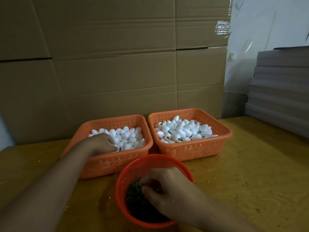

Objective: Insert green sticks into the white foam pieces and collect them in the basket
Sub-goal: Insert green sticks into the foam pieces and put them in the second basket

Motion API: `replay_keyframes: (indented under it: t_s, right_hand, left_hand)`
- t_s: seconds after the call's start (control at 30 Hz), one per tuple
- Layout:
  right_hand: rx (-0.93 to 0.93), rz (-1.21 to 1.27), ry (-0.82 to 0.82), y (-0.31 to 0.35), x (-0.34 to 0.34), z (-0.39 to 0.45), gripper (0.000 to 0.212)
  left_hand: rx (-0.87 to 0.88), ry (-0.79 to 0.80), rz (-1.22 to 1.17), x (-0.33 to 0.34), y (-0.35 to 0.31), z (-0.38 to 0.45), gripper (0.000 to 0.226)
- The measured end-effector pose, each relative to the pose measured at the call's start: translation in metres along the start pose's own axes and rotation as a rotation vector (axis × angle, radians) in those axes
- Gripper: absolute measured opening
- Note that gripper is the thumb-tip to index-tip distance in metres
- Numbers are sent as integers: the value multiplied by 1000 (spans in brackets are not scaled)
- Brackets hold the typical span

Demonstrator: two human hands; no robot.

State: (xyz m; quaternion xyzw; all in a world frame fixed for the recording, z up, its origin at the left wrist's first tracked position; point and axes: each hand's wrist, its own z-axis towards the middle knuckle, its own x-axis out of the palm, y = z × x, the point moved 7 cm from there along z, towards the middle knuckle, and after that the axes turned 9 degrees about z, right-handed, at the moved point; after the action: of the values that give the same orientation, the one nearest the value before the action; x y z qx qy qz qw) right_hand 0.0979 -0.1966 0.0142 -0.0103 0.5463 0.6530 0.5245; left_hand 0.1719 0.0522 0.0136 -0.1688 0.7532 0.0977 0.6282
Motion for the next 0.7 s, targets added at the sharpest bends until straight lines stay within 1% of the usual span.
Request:
replay_keyframes:
  t_s: [0.03,0.1,0.17,0.33,0.4,0.5,0.63,0.7]
  right_hand:
    - [1,-3,1,0,0,0,21]
    - [7,-10,-7,-2,1,0,20]
    - [17,-15,-10,-4,0,0,19]
    - [26,-33,-12,-4,-1,0,20]
    - [24,-47,-11,-4,-1,0,20]
    - [17,-42,-9,-4,-1,0,20]
    - [6,-35,-23,-5,-1,1,19]
    - [5,-41,-22,-5,-1,1,20]
  left_hand:
    - [-7,38,68,4,5,-3,44]
    - [-11,79,99,6,7,-8,46]
    - [-19,63,129,3,6,-11,45]
    - [-94,28,160,2,5,-10,56]
    - [-95,24,198,3,1,-7,52]
    - [-92,-9,274,1,-7,-10,38]
    - [-62,-74,235,-2,-4,-5,31]
    - [-24,-110,166,-5,0,-2,21]
